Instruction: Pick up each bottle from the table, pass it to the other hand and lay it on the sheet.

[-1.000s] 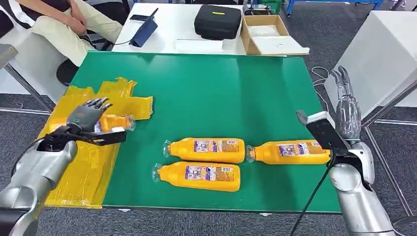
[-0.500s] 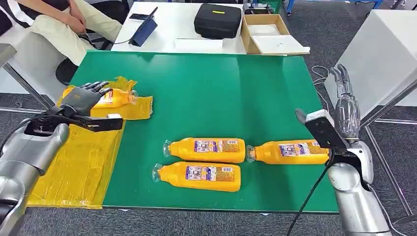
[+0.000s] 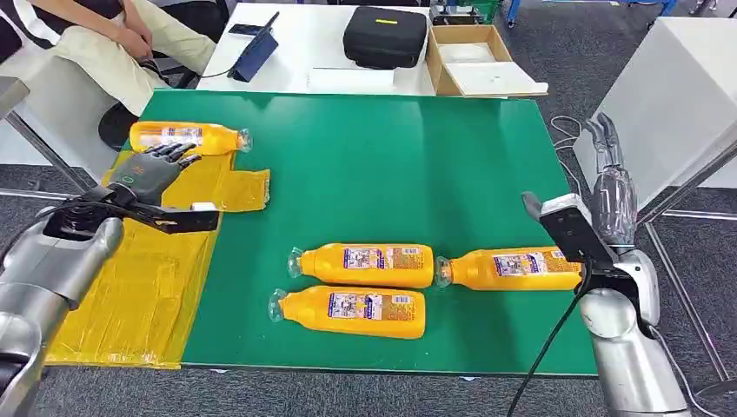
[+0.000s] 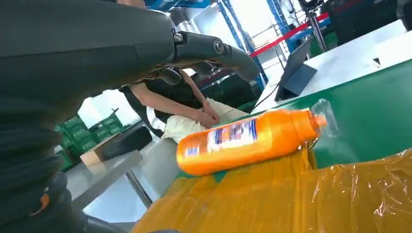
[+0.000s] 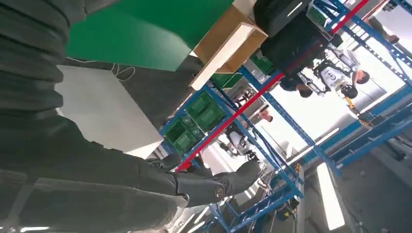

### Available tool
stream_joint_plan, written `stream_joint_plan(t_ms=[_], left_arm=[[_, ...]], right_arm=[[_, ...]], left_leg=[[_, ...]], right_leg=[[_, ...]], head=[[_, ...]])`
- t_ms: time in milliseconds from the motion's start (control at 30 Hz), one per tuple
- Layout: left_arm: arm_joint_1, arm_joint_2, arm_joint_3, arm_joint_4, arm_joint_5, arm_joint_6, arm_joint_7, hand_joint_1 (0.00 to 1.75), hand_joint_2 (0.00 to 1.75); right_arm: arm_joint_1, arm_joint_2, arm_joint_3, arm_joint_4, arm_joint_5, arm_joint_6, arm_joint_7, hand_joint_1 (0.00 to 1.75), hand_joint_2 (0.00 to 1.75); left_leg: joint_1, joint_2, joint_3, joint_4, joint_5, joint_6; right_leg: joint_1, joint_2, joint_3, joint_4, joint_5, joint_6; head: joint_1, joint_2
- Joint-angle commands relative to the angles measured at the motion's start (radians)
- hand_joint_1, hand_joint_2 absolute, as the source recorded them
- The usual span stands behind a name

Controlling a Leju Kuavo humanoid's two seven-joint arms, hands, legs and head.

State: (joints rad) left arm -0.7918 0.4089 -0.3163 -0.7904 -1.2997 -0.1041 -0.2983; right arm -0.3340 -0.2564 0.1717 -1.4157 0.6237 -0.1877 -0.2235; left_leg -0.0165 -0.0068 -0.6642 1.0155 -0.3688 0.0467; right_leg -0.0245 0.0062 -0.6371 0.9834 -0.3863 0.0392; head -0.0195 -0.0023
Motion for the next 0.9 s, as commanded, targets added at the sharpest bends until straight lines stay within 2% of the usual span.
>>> stream_joint_plan(t_ms=[33, 167, 233, 300, 333, 433, 467, 500, 567, 600, 667, 733, 800, 833, 867, 900], left_arm=[[-0.041, 0.011, -0.033, 0.028, 0.007, -0.008, 0.0, 0.0, 1.75], [0.005, 0.027, -0.03, -0.051, 0.106, -0.047, -0.031, 0.0, 1.75], [0.033, 0.012, -0.009, -0.097, 0.162, -0.033, -0.046, 0.0, 1.75], [0.07, -0.037, 0.042, -0.17, 0.277, -0.006, -0.101, 0.0, 1.75], [0.107, -0.077, 0.082, -0.238, 0.36, 0.019, -0.129, 0.0, 1.75], [0.218, -0.149, 0.154, -0.403, 0.548, 0.05, -0.153, 0.0, 1.75], [0.301, -0.289, 0.292, -0.474, 0.703, -0.065, -0.181, 0.0, 1.75], [0.44, -0.419, 0.31, -0.624, 1.0, -0.041, -0.148, 0.0, 1.75], [0.496, -0.426, 0.211, -0.661, 1.039, 0.056, -0.135, 0.0, 1.75], [0.491, -0.416, 0.188, -0.653, 1.063, 0.073, -0.129, 0.0, 1.75], [0.468, -0.409, 0.182, -0.628, 1.083, 0.082, -0.125, 0.0, 1.75], [0.442, -0.413, 0.191, -0.594, 1.092, 0.076, -0.12, 0.0, 1.75], [0.418, -0.415, 0.194, -0.555, 1.092, 0.074, -0.119, 0.0, 1.75], [0.416, -0.416, 0.194, -0.55, 1.092, 0.074, -0.119, 0.0, 1.75], [0.41, -0.415, 0.19, -0.534, 1.085, 0.079, -0.123, 0.0, 1.75], [0.411, -0.416, 0.191, -0.531, 1.085, 0.079, -0.122, 0.0, 1.75]], right_arm=[[-0.016, 0.026, -0.01, 0.022, -0.002, 0.008, 0.003, 0.0, 1.75], [0.002, 0.018, -0.024, -0.017, 0.007, 0.021, 0.022, 0.0, 1.75], [0.011, 0.01, -0.031, -0.036, 0.018, 0.029, 0.036, 0.0, 1.75], [0.031, -0.011, -0.042, -0.074, 0.043, 0.041, 0.061, 0.0, 1.75], [0.041, -0.031, -0.047, -0.099, 0.061, 0.064, 0.086, 0.0, 1.75], [0.004, -0.105, -0.03, -0.105, 0.14, 0.15, 0.148, 0.0, 1.75], [-0.098, -0.247, 0.104, -0.047, 0.189, 0.298, 0.247, 0.0, 1.75], [-0.274, -0.412, 0.223, 0.053, 0.062, 0.607, 0.201, 0.0, 1.75], [-0.393, -0.449, 0.271, 0.177, 0.037, 0.638, 0.116, 0.0, 1.75], [-0.403, -0.452, 0.285, 0.196, 0.036, 0.637, 0.103, 0.0, 1.75], [-0.388, -0.457, 0.313, 0.19, 0.035, 0.626, 0.108, 0.0, 1.75], [-0.388, -0.46, 0.345, 0.184, 0.025, 0.629, 0.113, 0.0, 1.75], [-0.408, -0.443, 0.365, 0.197, 0.017, 0.633, 0.124, 0.0, 1.75], [-0.412, -0.44, 0.368, 0.199, 0.016, 0.633, 0.124, 0.0, 1.75], [-0.429, -0.437, 0.386, 0.214, 0.011, 0.634, 0.126, 0.0, 1.75], [-0.435, -0.435, 0.392, 0.219, 0.008, 0.632, 0.126, 0.0, 1.75]], left_leg=[[0.001, 0.0, 0.002, 0.0, -0.001, -0.003], [0.001, 0.0, 0.003, 0.0, -0.002, -0.004], [0.001, 0.0, 0.002, 0.0, -0.001, -0.003], [0.001, 0.0, 0.006, -0.001, -0.002, -0.005], [0.0, -0.002, 0.001, -0.001, -0.001, -0.002], [0.0, -0.006, 0.003, -0.001, -0.001, -0.003], [-0.001, -0.004, 0.002, -0.001, -0.001, -0.002], [-0.002, -0.003, 0.0, -0.001, 0.0, -0.001], [-0.008, -0.001, 0.002, -0.001, -0.001, 0.001], [-0.008, 0.005, 0.0, 0.0, -0.003, 0.002], [-0.012, 0.004, -0.001, 0.0, -0.003, 0.003], [-0.008, 0.002, -0.002, 0.001, -0.002, 0.005], [-0.008, 0.001, 0.002, 0.0, -0.003, 0.002], [-0.01, -0.002, -0.005, 0.0, 0.0, 0.007], [-0.009, -0.002, -0.002, 0.0, -0.001, 0.005], [-0.01, -0.003, -0.005, 0.0, 0.001, 0.007]], right_leg=[[0.001, -0.001, 0.002, 0.0, -0.001, -0.002], [0.001, -0.001, 0.004, -0.001, -0.001, -0.003], [0.001, 0.0, 0.002, -0.001, -0.001, -0.002], [0.001, -0.001, 0.006, -0.002, -0.002, -0.004], [0.0, -0.003, 0.002, -0.001, -0.001, -0.002], [0.0, -0.007, 0.005, -0.002, -0.003, -0.002], [-0.001, -0.005, 0.003, -0.001, -0.002, -0.001], [-0.002, -0.003, 0.0, -0.001, -0.001, -0.001], [-0.007, -0.001, 0.002, 0.0, -0.001, 0.002], [-0.007, 0.004, -0.001, 0.0, 0.0, 0.001], [-0.011, 0.003, -0.001, -0.002, 0.002, 0.005], [-0.008, 0.002, -0.001, -0.003, 0.002, 0.003], [-0.008, 0.0, 0.004, -0.005, 0.001, 0.003], [-0.009, 0.0, -0.003, -0.003, 0.003, 0.006], [-0.008, -0.001, 0.001, -0.004, 0.002, 0.004], [-0.009, -0.001, -0.002, -0.003, 0.003, 0.007]], head=[[0.0, 0.0], [0.0, 0.0], [0.0, 0.0], [0.0, 0.0], [0.0, 0.0], [0.0, 0.0], [0.0, 0.0], [0.0, 0.0], [0.0, 0.0], [-0.001, 0.0], [-0.006, 0.0], [0.001, 0.0], [0.0, 0.0], [0.0, 0.0], [0.0, 0.0], [0.0, 0.0]])
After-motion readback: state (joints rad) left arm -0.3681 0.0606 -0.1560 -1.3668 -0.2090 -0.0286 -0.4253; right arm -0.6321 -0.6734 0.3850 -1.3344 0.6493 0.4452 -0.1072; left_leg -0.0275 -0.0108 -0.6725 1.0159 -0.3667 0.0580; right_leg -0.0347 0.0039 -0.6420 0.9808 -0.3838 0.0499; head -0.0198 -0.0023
